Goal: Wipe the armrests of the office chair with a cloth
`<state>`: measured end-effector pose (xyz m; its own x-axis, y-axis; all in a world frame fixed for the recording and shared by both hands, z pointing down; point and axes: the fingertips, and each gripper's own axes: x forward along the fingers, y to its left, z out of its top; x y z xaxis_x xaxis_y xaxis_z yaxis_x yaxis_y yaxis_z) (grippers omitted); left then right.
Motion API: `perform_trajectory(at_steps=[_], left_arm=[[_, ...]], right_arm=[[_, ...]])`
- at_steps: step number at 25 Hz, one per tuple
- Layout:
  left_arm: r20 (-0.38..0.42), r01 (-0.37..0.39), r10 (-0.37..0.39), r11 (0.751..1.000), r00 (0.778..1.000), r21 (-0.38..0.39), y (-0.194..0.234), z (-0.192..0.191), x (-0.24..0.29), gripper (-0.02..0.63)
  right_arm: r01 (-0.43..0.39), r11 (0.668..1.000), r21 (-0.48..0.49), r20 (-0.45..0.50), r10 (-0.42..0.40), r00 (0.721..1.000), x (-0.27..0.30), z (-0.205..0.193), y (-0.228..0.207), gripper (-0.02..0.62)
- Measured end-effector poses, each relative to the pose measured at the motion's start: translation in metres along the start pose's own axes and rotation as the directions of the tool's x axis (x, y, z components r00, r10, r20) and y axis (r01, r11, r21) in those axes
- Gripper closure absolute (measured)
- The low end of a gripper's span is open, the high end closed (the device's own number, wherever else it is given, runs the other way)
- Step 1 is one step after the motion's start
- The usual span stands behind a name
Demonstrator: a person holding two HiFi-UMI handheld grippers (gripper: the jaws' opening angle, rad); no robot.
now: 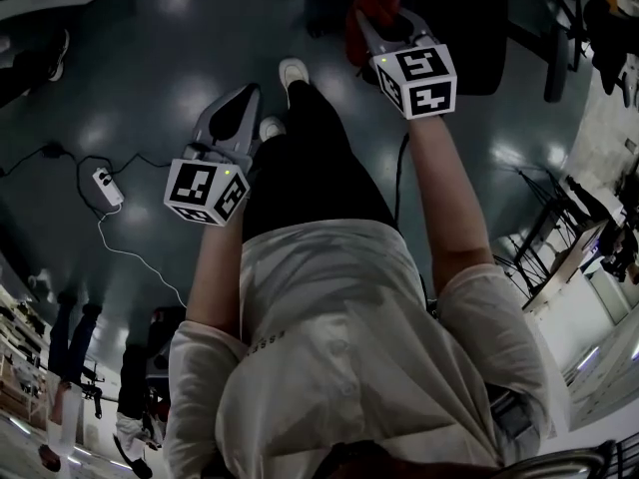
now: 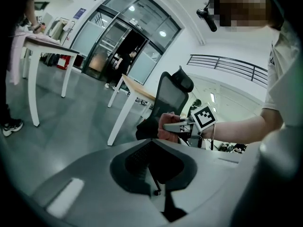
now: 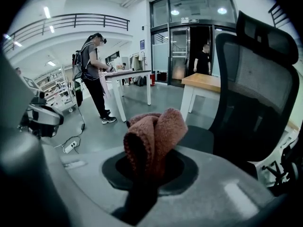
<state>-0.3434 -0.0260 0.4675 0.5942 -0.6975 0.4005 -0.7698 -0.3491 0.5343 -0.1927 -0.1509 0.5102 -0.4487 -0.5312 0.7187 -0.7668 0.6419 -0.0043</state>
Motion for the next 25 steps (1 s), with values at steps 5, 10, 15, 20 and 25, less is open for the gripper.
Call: perform_trajectory(at_steps=[5,10,15,20,25], left_arm=[[0.002,0.029,-0.029,0.999,1.000,0.035,-0.014,-0.009,-0.018,0.589],[-0.004,0.049,-0.049,0.997,0.999,0.062,-0.029,-0.020,-0.036,0.589],[-0.007,0.068,-0.068,0.994,0.998,0.082,-0.048,-0.028,-0.050,0.589],[-0.009,0.080,-0.079,0.987,0.997,0.137,-0.084,-0.020,-0.058,0.589],[0.069,0.099,-0.121,0.959,0.990,0.265,-0.158,0.022,-0.064,0.589]], right_arm=[[-0.002,1.000,0.014,0.002,0.002,1.000,-0.028,-0.027,0.027,0.540],[0.009,0.999,0.034,-0.023,-0.008,1.000,-0.053,-0.056,0.047,0.540],[0.023,0.996,0.082,-0.092,-0.015,0.996,-0.076,-0.092,0.060,0.538],[0.014,0.990,0.139,0.016,-0.016,1.000,-0.119,-0.086,0.064,0.539],[0.019,0.988,0.152,0.149,-0.042,0.988,-0.185,-0.069,0.057,0.539]])
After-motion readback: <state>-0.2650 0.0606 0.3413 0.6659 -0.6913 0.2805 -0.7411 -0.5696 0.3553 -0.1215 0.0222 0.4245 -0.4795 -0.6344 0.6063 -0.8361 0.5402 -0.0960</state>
